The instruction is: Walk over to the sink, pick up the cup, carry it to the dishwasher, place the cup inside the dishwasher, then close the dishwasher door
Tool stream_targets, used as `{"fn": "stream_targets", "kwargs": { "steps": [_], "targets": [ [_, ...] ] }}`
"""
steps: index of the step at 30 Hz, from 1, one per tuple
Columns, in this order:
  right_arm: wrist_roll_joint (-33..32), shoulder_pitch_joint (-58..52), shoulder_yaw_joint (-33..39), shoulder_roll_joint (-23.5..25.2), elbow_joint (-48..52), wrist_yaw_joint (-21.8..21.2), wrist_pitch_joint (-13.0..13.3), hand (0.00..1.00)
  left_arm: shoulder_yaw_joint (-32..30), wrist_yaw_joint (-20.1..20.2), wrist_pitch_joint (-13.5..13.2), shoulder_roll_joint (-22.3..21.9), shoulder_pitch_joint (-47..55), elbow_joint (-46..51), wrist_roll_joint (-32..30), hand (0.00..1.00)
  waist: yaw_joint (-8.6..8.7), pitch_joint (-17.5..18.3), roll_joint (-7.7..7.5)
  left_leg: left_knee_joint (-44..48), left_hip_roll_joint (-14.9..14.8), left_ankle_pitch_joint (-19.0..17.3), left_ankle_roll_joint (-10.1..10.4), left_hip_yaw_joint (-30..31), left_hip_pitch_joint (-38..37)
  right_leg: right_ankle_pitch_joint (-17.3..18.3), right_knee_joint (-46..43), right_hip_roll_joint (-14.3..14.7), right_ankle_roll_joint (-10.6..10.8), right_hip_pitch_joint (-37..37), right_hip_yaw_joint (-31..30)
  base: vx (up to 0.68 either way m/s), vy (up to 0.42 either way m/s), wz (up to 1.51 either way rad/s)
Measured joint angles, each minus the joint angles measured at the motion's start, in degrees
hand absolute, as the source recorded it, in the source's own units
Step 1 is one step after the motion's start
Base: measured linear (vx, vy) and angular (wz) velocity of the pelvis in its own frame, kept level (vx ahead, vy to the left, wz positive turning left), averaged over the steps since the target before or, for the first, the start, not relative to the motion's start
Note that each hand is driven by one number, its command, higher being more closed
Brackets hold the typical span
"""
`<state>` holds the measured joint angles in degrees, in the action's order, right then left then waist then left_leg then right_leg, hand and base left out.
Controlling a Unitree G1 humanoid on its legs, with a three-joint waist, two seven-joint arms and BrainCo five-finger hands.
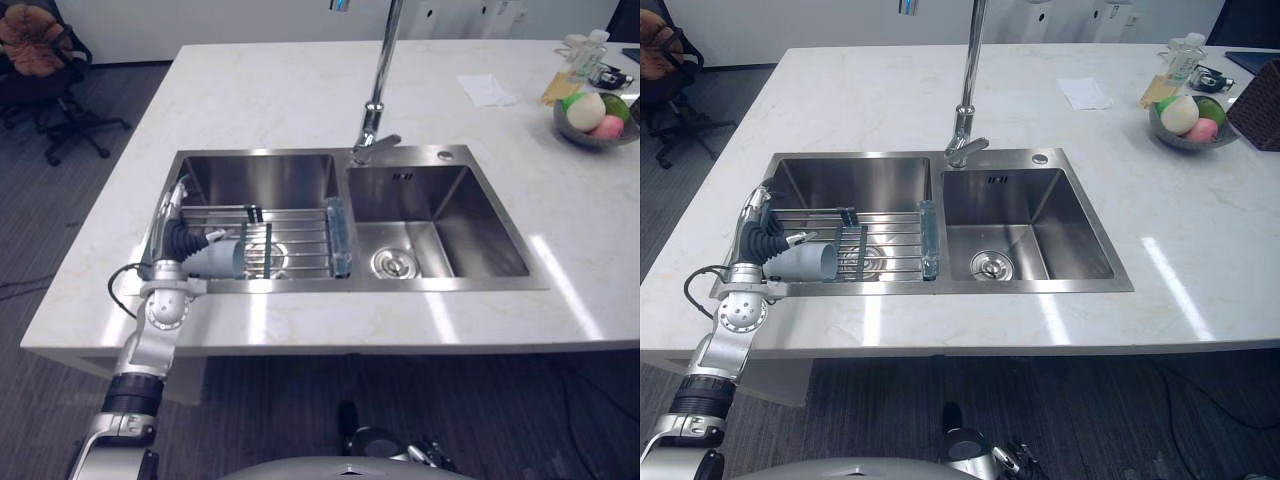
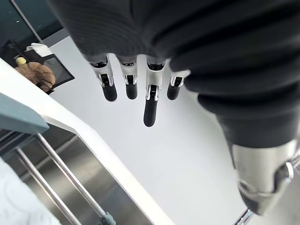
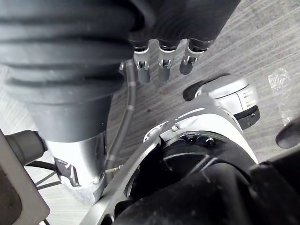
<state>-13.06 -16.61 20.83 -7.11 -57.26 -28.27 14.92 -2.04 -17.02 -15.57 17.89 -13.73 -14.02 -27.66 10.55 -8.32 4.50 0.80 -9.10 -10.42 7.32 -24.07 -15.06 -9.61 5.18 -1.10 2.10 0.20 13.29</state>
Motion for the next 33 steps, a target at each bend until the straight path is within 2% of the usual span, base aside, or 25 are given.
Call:
{"fn": "stream_targets", "kwargs": {
  "steps": [2, 5, 12, 15, 20, 27, 33],
  "targets": [
    [0.01, 0.0, 0.05, 0.0, 0.03, -0.01, 0.11, 0.0, 1.96, 0.12, -0.78, 2.83, -0.58, 0.65, -7.25, 0.0, 0.2, 0.0, 0.02, 0.0, -0.01, 0.0, 0.01, -0.34, 0.0, -0.01, 0.0, 0.04, -0.01, 0.06, -0.13, 0.0, 0.0, 0.0],
    [0.01, 0.0, 0.07, -0.02, 0.04, -0.02, 0.12, 0.0, 5.11, 1.06, -1.97, 7.62, -2.38, 2.16, -14.41, 0.0, 0.25, 0.02, 0.08, 0.0, 0.01, -0.02, 0.03, -0.87, -0.04, -0.12, 0.0, 0.08, -0.08, 0.28, -0.47, 0.0, 0.0, -0.07],
    [-0.02, 0.02, 0.07, -0.21, 0.15, -0.1, 0.1, 0.0, 7.24, 2.47, -2.56, 14.7, -5.31, 1.86, -22.62, 0.0, 0.68, -0.12, 1.07, 0.0, 0.04, -0.02, 0.05, -1.35, -0.05, -0.29, 0.0, 0.22, -0.2, 0.63, -1.08, -0.02, -0.007, -0.05],
    [-0.07, 0.0, 0.14, -0.51, 0.15, -0.13, 0.08, 0.0, 7.49, 2.45, -2.53, 17.6, -5.95, -1.53, -24.46, 0.0, 0.72, -0.01, 1.78, 0.01, 0.11, -0.01, 0.07, -1.68, -0.03, -0.44, 0.0, 0.26, -0.24, 0.86, -1.45, -0.04, -0.013, -0.07],
    [-0.08, -0.07, 0.08, -0.74, 0.15, -0.12, -0.12, 0.0, 8.75, 2.46, -2.69, 21.41, -7.13, -4.0, -24.92, 0.0, 0.63, 0.21, 2.11, 0.04, 0.16, -0.01, 0.08, -2.06, -0.08, -0.55, 0.0, 0.26, -0.29, 0.91, -1.61, -0.05, -0.012, -0.02],
    [-0.09, -0.09, 0.1, -0.94, 0.14, -0.14, -0.2, 0.0, 8.77, 2.43, -3.71, 21.6, -7.16, -8.36, -25.36, 0.0, 0.43, 0.35, 2.37, 0.05, 0.19, -0.01, 0.08, -2.19, -0.08, -0.59, 0.0, 0.25, -0.31, 0.98, -1.69, -0.04, -0.01, -0.01],
    [-0.08, -0.02, 0.02, -1.46, 0.15, -0.18, -1.3, 0.0, 8.76, 2.29, -4.66, 21.61, -6.88, -9.66, -26.67, 0.0, -0.16, 0.34, 2.38, 0.04, 0.18, -0.01, 0.08, -2.12, -0.02, -0.58, 0.0, 0.25, -0.3, 1.02, -1.62, -0.02, -0.006, 0.0]
  ]
}}
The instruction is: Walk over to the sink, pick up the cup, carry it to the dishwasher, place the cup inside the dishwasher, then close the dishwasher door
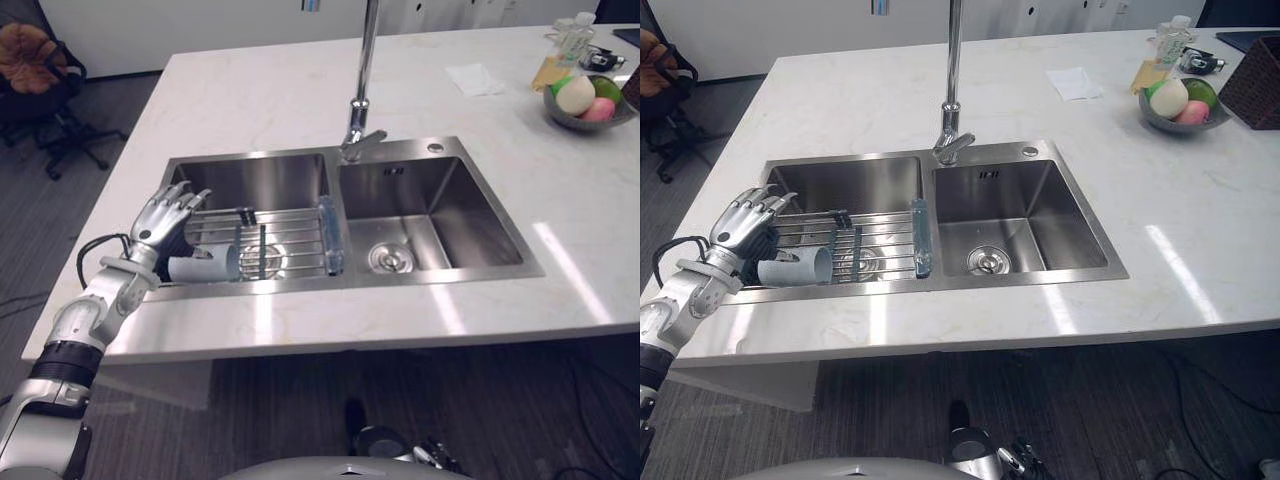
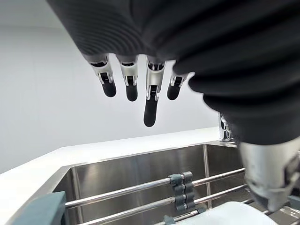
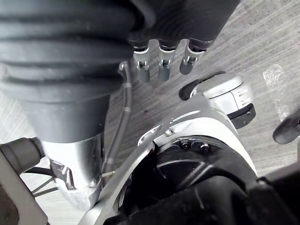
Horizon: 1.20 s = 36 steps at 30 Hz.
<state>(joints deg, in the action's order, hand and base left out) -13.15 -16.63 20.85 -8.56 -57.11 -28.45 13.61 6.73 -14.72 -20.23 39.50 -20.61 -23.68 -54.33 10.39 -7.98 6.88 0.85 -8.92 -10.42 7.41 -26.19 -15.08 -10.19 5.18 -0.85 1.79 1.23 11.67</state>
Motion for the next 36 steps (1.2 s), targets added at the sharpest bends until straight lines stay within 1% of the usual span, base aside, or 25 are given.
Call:
{"fn": "stream_targets", "kwargs": {
  "steps": [4, 7, 10, 13, 15, 20, 21, 23, 27, 29, 35, 36],
  "targets": [
    [-0.01, 0.05, -0.1, -0.18, 0.0, 0.01, -0.1, 0.0, -0.01, 0.03, -0.13, -0.05, 1.47, 0.0, -0.14, 0.0, -0.07, 0.0, 0.0, 0.0, 0.0, 0.0, 0.0, 0.4, 0.05, 0.02, 0.0, -0.04, 0.02, -0.01, 0.14, 0.0, 0.0, 0.0],
    [0.01, 0.08, -0.37, -0.49, 0.0, 0.0, -0.13, 0.0, -0.01, 0.12, -0.15, -0.39, 2.89, -0.02, -2.23, 0.0, -0.16, 0.0, -0.01, 0.01, 0.0, 0.01, 0.0, 0.64, 0.07, 0.03, 0.0, -0.1, 0.03, -0.02, 0.3, 0.0, 0.0, 0.02],
    [0.01, 0.09, -0.36, -0.52, 0.0, 0.0, -0.28, 0.0, -0.02, 0.24, -0.13, -0.5, 4.51, -0.03, -2.32, 0.0, -0.24, 0.01, -0.02, 0.06, 0.0, 0.03, 0.02, 1.03, 0.07, 0.06, 0.01, -0.21, 0.06, -0.02, 0.64, 0.0, 0.0, 0.06],
    [0.02, 0.07, -0.36, -0.55, -0.04, 0.0, -0.38, 0.0, -0.02, 0.57, 0.03, -1.81, 4.83, -0.09, -2.85, 0.0, -0.76, 0.02, -0.04, 0.06, 0.02, 0.03, 0.01, 1.15, 0.09, 0.09, 0.01, -0.3, 0.11, -0.04, 0.77, -0.01, -0.002, 0.02],
    [0.02, 0.09, -0.37, -0.62, -0.03, 0.0, -0.38, 0.0, -0.02, 0.56, 0.48, -2.44, 5.22, -0.09, -3.45, 0.0, -0.74, 0.02, -0.05, 0.06, 0.01, 0.03, 0.01, 1.2, 0.08, 0.13, 0.01, -0.31, 0.15, -0.11, 0.89, -0.02, -0.004, 0.01],
    [0.02, 0.13, -0.39, -0.61, -0.07, 0.0, -0.36, 0.0, -0.47, -0.32, 3.83, -3.59, 6.16, -0.96, -4.52, 0.0, -0.62, 0.05, -0.12, 0.04, 0.02, 0.03, 0.01, 1.19, 0.08, 0.16, 0.01, -0.31, 0.19, -0.1, 0.89, -0.02, -0.005, 0.0],
    [0.02, 0.13, -0.4, -0.61, -0.07, 0.01, -0.35, 0.0, -0.52, -0.74, 4.23, -3.92, 6.17, -1.36, -4.53, 0.0, -0.63, 0.06, -0.13, 0.04, 0.02, 0.03, 0.01, 1.2, 0.08, 0.16, 0.01, -0.31, 0.2, -0.1, 0.89, -0.04, -0.011, 0.0],
    [0.02, 0.14, -0.44, -0.6, -0.07, 0.03, -0.35, 0.0, -0.78, -2.08, 5.89, -5.26, 6.23, -2.41, -4.68, 0.0, -0.62, 0.04, -0.2, 0.04, 0.01, 0.03, 0.01, 1.17, 0.08, 0.18, 0.01, -0.31, 0.21, -0.09, 0.88, -0.04, -0.011, 0.0],
    [0.02, 0.14, -0.55, -0.53, -0.06, 0.03, -0.35, 0.0, -1.79, -3.88, 7.5, -6.81, 6.23, -2.89, -6.02, 0.0, -0.55, -0.06, -0.47, 0.03, 0.01, 0.02, 0.02, 1.07, 0.08, 0.21, 0.01, -0.29, 0.23, -0.04, 0.77, -0.03, -0.008, -0.01],
    [0.03, 0.15, -0.68, -0.47, -0.05, 0.03, -0.33, 0.0, -2.21, -4.58, 8.76, -7.16, 6.22, -4.21, -7.01, 0.0, -0.41, 0.02, -0.65, 0.01, -0.02, 0.02, 0.03, 0.94, 0.08, 0.2, 0.01, -0.19, 0.23, 0.09, 0.57, 0.0, 0.0, -0.04],
    [0.03, 0.15, -1.4, -0.44, -0.03, 0.03, -0.33, 0.0, -2.3, -4.95, 9.63, -7.19, 6.2, -4.99, -9.06, 0.0, -0.27, 0.04, -0.92, -0.01, -0.03, -0.03, 0.09, 0.63, 0.05, 0.2, 0.01, -0.07, 0.22, 0.17, 0.1, 0.0, 0.0, -0.01],
    [0.03, 0.16, -1.47, -0.44, -0.01, 0.04, -0.34, 0.0, -2.39, -4.85, 10.1, -7.19, 6.16, -5.19, -9.15, 0.0, -0.18, 0.05, -0.94, -0.01, -0.04, -0.05, 0.11, 0.5, 0.06, 0.2, 0.01, -0.04, 0.22, 0.17, 0.03, 0.0, 0.0, -0.05]
  ]
}}
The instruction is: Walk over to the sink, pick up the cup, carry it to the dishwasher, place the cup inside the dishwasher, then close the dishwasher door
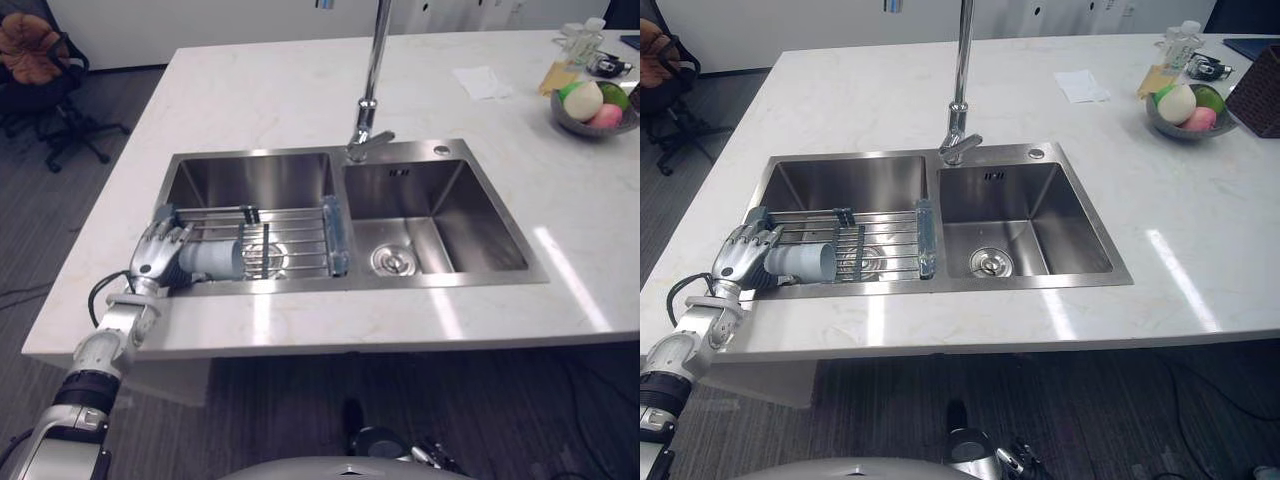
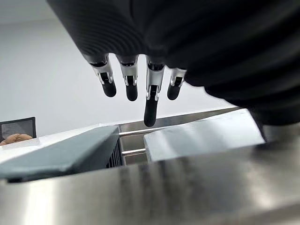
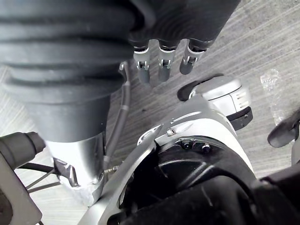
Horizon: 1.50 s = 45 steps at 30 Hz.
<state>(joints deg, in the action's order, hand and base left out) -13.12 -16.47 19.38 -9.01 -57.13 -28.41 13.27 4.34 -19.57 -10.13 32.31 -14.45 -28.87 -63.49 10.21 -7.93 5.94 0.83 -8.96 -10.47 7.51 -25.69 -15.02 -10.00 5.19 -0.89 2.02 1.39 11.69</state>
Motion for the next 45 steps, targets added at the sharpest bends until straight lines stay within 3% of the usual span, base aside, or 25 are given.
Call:
{"fn": "stream_targets", "kwargs": {
  "steps": [5, 19, 31, 35, 45],
  "targets": [
    [0.0, 0.09, -0.15, 0.0, 0.03, 0.03, -0.03, 0.0, -0.23, 2.77, 0.42, 0.01, -1.42, -1.79, -3.17, 0.0, 0.27, 0.01, 0.0, -0.01, -0.05, -0.09, 0.11, -0.97, -0.06, -0.02, 0.0, 0.2, -0.04, 0.1, -0.4, -0.03, -0.01, -0.06],
    [-0.02, 0.72, -0.94, -0.21, 0.02, 0.08, -0.02, 0.0, 5.44, 11.36, -1.28, 1.57, -4.51, -2.06, -2.66, 0.0, 1.65, 0.12, 0.31, 0.0, -0.03, -0.13, 0.17, -1.25, -0.06, -0.11, 0.0, 0.34, -0.16, 0.44, -1.24, -0.04, -0.013, -0.02],
    [-0.01, 0.98, -1.06, -0.55, -0.08, 0.02, -0.01, 0.0, 8.29, 21.81, -0.22, 1.6, -5.27, -2.17, 10.65, 0.0, 2.56, 0.14, 1.11, -0.03, -0.27, -0.31, 0.42, -2.53, -0.71, -0.11, 0.0, 0.86, -0.25, 0.31, -1.89, -0.03, -0.014, -0.04],
    [0.02, 0.98, -0.99, -0.62, -0.08, 0.0, -0.19, 0.0, 8.21, 23.32, 1.4, 0.73, -6.12, -4.38, 13.53, 0.0, 2.72, 0.17, 1.25, 0.03, -0.37, -0.45, 0.53, -2.62, -1.16, -0.07, 0.0, 0.97, -0.3, -0.13, -1.97, -0.04, -0.015, 0.0],
    [0.08, 1.04, -0.59, -1.19, -0.04, -1.27, -1.39, 0.0, 4.05, 24.51, 2.18, -1.23, -6.65, -10.2, 19.86, 0.0, 2.88, -0.35, 2.51, 0.18, -0.81, -0.75, 0.93, -4.06, -1.19, -0.06, 0.0, 1.83, -0.47, 0.59, -3.24, -0.03, -0.022, -0.08]
  ]
}}
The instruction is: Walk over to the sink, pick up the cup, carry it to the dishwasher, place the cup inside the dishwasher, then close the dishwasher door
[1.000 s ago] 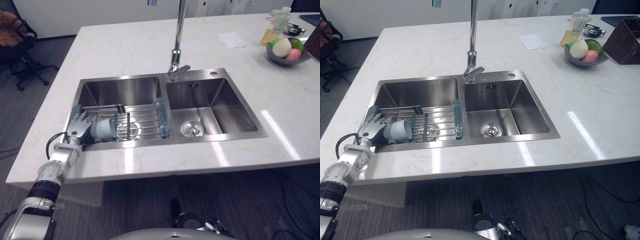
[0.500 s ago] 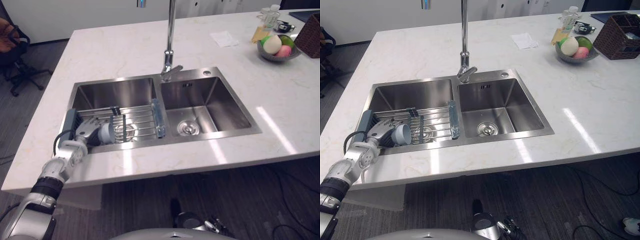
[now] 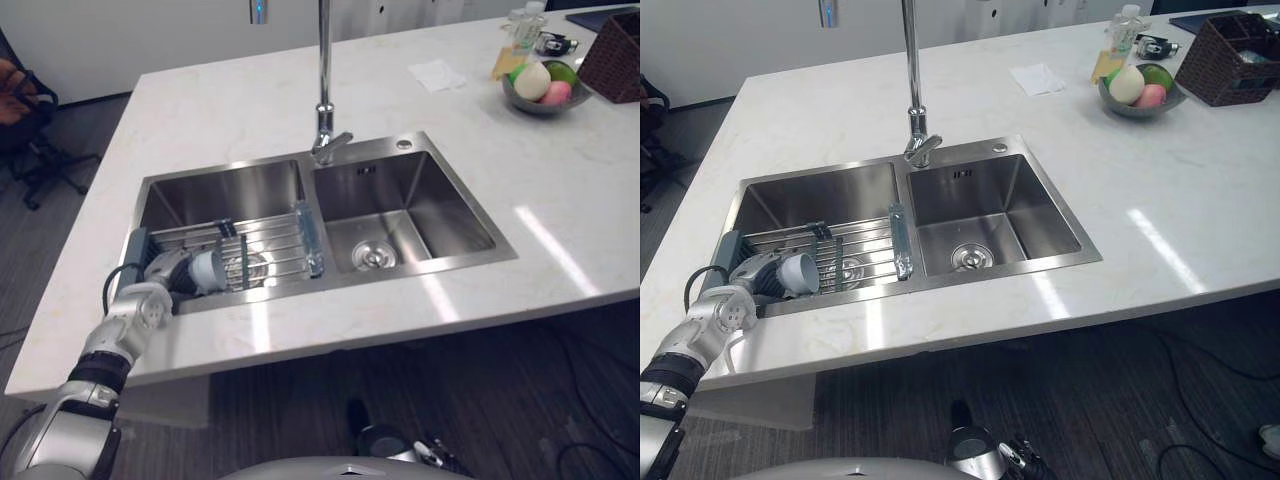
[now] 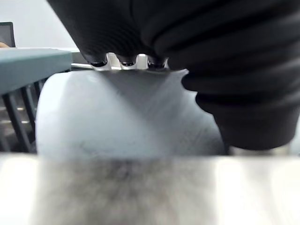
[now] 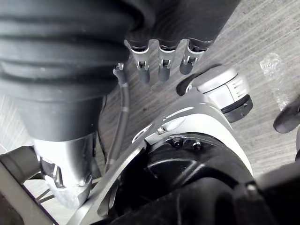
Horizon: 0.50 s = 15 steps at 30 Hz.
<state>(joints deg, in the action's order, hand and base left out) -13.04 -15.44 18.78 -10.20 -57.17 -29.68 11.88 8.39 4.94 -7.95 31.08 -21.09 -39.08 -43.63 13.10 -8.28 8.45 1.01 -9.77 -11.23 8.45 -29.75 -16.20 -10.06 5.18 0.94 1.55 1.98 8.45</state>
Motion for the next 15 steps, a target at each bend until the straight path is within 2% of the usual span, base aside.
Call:
{"fn": "stream_targets", "kwargs": {
  "steps": [11, 12, 15],
  "targets": [
    [2.28, 0.11, -0.19, -0.37, 0.04, -0.14, -1.22, 0.0, -2.67, 1.3, 0.86, -0.97, 0.09, -2.16, 0.84, 0.0, -0.01, -0.03, -0.06, 0.72, -0.35, -0.07, 0.12, 0.03, -0.09, 0.28, 0.0, 0.17, 0.09, -0.37, 0.04, -0.04, -0.023, 0.0],
    [2.29, 0.14, -0.24, -0.42, 0.05, -0.18, -1.53, 0.0, -2.79, 1.99, 1.28, -0.95, 0.09, -2.17, 1.38, 1.0, 0.01, -0.04, -0.08, 0.75, -0.48, -0.09, 0.16, 0.03, -0.3, 0.32, 0.0, 0.28, 0.04, -0.61, 0.04, -0.03, -0.022, 0.0],
    [2.81, 0.17, -0.35, -0.56, 0.05, -0.18, -2.05, 0.0, -3.61, 4.28, 2.09, -0.93, 0.11, -2.18, 3.12, 1.0, 0.01, -0.04, -0.09, 0.74, -0.79, -0.29, 0.41, 0.02, -0.74, 0.52, 0.01, 0.54, -0.13, -1.08, 0.06, -0.02, -0.015, 0.0]
  ]
}}
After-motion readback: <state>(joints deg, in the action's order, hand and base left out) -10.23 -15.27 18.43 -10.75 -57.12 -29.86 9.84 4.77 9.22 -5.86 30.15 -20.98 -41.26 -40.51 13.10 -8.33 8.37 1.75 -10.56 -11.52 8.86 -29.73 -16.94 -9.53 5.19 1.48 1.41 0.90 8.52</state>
